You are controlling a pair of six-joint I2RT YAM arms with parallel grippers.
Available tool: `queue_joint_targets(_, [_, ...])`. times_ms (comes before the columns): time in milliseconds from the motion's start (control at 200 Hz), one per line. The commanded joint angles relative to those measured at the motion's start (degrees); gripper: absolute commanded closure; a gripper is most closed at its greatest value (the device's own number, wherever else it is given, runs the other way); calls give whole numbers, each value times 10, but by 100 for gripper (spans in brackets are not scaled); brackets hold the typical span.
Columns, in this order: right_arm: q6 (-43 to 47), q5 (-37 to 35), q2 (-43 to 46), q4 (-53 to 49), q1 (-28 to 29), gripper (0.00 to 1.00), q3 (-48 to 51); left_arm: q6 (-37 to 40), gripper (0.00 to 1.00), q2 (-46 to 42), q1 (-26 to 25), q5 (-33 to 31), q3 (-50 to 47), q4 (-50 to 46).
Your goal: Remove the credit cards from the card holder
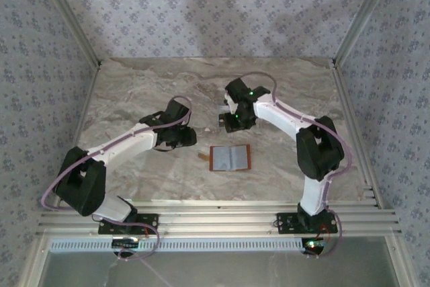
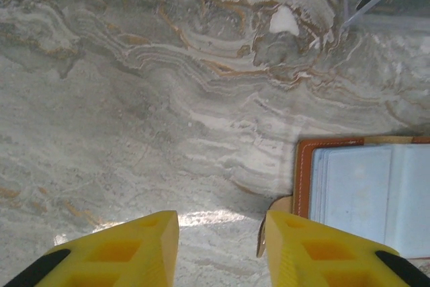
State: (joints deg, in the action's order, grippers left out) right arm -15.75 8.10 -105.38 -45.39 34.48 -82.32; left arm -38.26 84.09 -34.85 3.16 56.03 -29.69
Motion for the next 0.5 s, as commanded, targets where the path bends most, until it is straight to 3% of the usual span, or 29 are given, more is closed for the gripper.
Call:
queue_joint_targets(0, [-68,19,43,20,27,72,43,14,59,-11,9,6,8,23])
queue_joint_targets(175, [-135,92,40,96,70,70,91,17,56,-19,31,22,-8,42])
queue_joint_targets(495, [-182,110,-16,146,112,67,98,17,57,-69,41,-1,-43,63])
